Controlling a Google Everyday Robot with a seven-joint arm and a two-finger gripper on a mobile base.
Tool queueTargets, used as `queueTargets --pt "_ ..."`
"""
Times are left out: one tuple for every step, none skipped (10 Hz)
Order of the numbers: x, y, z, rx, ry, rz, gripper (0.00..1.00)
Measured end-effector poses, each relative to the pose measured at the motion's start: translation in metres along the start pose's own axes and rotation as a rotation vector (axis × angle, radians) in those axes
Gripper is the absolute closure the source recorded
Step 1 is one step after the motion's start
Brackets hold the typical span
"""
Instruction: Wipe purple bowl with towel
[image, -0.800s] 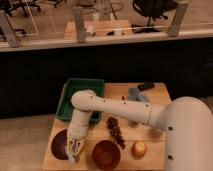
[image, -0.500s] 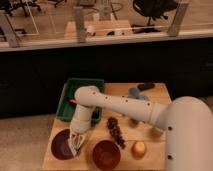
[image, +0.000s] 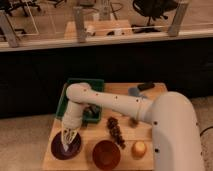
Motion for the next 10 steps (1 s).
queueTargets --pt "-0.003 -0.012 0.006 -0.004 -0.008 -0.02 1.0" --pt "-0.01 -0.022 0.012 -0.007 -0.019 -0.048 1.0" --pt "-0.02 -0.026 0.014 -0.005 -0.032 -0.069 1.0" --pt "-0.028 -0.025 0.015 -0.004 -0.043 -0.082 1.0" --pt "-0.042 -0.02 0.019 -0.012 -0.06 -0.098 1.0" --pt "-0.052 -0.015 0.021 -0.019 -0.07 -0.107 1.0" --pt "-0.063 -0.008 0.024 -0.03 -0.083 -0.113 1.0" --pt "-0.071 0.003 0.026 -0.05 -0.1 -0.114 1.0" --pt "-0.075 0.011 0.027 -0.061 -0.107 -0.11 1.0" --pt "-0.077 0.022 0.025 -0.069 -0.11 -0.1 1.0"
